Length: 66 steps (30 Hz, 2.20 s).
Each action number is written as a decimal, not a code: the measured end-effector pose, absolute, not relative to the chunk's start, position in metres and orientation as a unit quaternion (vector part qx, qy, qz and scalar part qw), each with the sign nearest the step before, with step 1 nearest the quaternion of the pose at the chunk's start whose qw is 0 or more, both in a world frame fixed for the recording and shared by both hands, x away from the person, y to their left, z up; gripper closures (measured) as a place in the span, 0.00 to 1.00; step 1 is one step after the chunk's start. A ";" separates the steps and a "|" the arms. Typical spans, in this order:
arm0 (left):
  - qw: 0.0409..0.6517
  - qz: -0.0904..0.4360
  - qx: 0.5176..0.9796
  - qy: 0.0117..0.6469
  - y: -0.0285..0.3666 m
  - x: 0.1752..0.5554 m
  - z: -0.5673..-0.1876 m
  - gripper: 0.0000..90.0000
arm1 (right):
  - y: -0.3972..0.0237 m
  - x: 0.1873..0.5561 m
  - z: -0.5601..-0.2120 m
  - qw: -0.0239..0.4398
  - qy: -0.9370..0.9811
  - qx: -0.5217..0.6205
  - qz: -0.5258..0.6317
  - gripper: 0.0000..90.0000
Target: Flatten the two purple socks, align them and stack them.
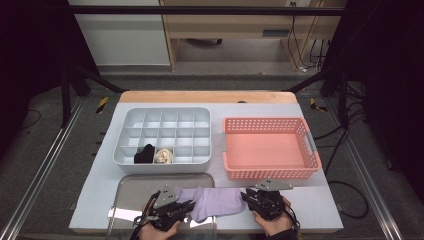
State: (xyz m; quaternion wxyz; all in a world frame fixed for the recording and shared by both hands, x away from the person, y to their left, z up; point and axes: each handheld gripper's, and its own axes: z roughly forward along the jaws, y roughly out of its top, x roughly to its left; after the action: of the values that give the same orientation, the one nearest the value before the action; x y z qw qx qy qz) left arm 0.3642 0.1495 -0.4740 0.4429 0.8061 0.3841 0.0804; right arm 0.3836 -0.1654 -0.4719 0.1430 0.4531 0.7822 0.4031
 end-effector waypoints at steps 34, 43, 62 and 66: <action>0.473 0.098 0.765 0.425 0.220 0.360 -0.453 0.94 | -0.117 0.379 -0.441 0.114 0.793 0.394 0.450 0.97; 0.453 0.093 0.768 0.442 0.234 0.366 -0.463 0.94 | -0.097 0.383 -0.451 0.102 0.804 0.388 0.438 0.97; 0.414 0.097 0.783 0.454 0.234 0.375 -0.475 0.86 | -0.094 0.386 -0.470 0.102 0.811 0.400 0.415 0.88; 0.430 0.114 0.774 0.451 0.237 0.375 -0.472 0.74 | -0.100 0.385 -0.465 0.111 0.798 0.403 0.433 0.84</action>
State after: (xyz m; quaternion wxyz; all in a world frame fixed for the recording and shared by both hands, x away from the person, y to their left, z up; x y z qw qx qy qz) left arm 0.3755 0.2370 -0.4716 0.4304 0.7737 0.4508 0.1136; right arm 0.3845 -0.1001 -0.4650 0.1115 0.4030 0.7985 0.4331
